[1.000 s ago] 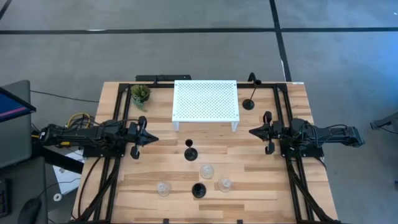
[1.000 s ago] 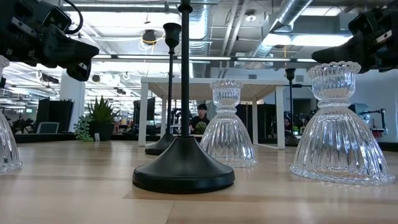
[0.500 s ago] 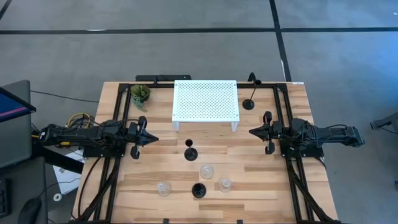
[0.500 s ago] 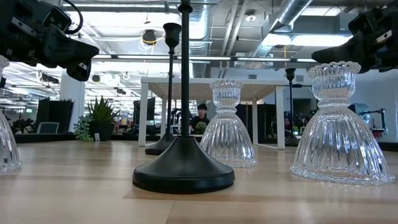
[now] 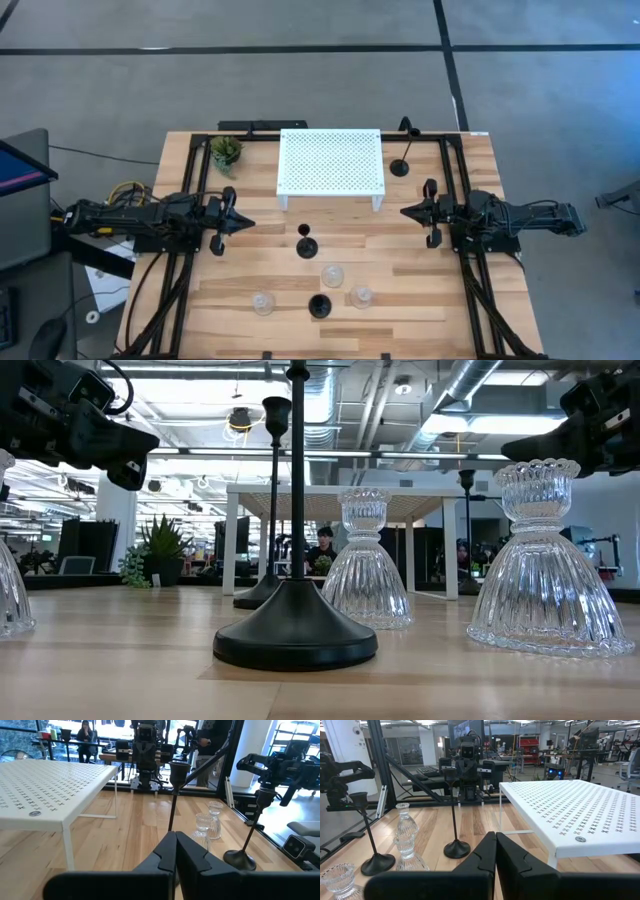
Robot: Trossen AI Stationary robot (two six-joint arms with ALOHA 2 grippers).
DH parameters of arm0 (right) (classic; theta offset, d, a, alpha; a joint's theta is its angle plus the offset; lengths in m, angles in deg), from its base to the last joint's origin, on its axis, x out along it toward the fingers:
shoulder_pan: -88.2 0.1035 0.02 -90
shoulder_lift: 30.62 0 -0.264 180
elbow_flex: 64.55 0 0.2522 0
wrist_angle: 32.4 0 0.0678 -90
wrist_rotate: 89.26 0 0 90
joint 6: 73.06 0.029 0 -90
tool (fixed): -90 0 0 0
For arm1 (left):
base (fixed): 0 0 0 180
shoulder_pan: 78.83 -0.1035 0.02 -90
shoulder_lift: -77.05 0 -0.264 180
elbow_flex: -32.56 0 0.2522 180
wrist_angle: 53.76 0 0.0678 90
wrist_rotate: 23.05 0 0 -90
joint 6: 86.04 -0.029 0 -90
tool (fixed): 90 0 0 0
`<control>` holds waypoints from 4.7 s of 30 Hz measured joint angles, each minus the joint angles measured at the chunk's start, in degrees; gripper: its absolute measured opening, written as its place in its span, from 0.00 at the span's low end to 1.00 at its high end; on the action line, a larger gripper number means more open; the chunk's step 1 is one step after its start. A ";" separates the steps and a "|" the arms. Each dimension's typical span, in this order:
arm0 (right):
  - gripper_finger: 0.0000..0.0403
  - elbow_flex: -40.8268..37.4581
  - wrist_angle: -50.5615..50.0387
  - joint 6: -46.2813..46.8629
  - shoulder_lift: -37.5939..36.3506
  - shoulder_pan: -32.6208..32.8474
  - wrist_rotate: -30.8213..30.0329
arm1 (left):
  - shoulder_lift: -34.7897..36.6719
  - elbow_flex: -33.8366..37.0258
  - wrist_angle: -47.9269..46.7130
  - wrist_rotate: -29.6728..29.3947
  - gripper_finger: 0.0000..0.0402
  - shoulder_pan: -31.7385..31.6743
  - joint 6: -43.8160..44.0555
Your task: Pick & Place candle stick holders
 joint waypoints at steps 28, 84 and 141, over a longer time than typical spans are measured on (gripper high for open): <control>0.00 -0.01 0.00 0.00 0.00 -0.02 0.00 | 0.01 -0.01 0.02 0.00 0.01 0.01 0.24; 0.00 4.33 -6.06 7.15 0.28 6.13 -24.38 | -17.60 -6.30 5.46 -5.75 0.01 0.51 1.96; 0.00 20.18 -14.65 15.82 36.71 14.77 -56.72 | -27.30 -8.43 16.37 -4.86 0.01 7.63 -4.09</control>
